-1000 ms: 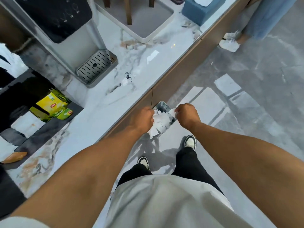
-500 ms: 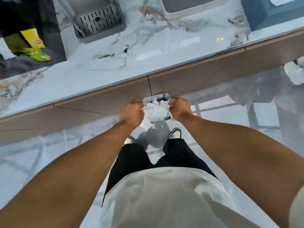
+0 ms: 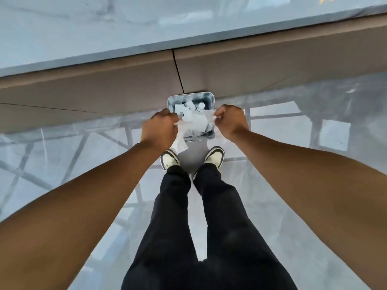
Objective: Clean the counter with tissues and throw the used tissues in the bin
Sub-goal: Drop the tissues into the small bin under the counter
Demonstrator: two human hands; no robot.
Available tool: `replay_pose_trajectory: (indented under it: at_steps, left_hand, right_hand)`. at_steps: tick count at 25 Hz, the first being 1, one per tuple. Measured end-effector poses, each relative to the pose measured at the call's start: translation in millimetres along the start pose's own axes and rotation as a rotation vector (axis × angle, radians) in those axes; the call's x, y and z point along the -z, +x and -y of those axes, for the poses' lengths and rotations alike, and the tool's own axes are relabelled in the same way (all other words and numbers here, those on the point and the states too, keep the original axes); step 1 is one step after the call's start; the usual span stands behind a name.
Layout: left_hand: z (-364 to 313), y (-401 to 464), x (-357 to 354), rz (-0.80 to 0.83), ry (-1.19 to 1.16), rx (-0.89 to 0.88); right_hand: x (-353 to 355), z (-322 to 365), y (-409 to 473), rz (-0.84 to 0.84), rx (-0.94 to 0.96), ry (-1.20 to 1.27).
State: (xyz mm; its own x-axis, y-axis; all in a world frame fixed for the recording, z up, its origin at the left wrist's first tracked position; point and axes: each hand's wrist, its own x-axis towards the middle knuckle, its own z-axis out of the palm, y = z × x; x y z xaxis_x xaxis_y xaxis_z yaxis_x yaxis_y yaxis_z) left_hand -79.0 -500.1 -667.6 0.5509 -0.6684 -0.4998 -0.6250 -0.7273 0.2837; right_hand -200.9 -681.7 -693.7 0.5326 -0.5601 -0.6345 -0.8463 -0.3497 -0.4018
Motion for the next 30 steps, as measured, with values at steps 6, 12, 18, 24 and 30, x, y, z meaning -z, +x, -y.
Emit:
replay_pose_trajectory:
  at_steps: [6, 12, 18, 24, 30]
  left_hand:
    - [23.3, 58.5, -76.2, 0.046, 0.12, -0.017]
    - [26.2, 108.3, -123.0, 0.084, 0.17, -0.036]
    - [24.2, 129.0, -143.9, 0.048, 0.108, 0.026]
    - [24.7, 119.0, -135.2, 0.091, 0.14, 0.01]
    - [26.1, 94.3, -107.8, 0.068, 0.157, -0.017]
  right_hand:
    - [-64.9, -24.6, 66.5, 0.006, 0.064, -0.005]
    - [-109.0, -35.4, 108.0, 0.016, 0.118, -0.099]
    - [-134.5, -33.8, 123.7, -0.02, 0.12, -0.17]
    - [-133.7, -30.6, 106.6, 0.055, 0.149, -0.184]
    - [-112.4, -17.3, 85.7, 0.14, 0.195, -0.165]
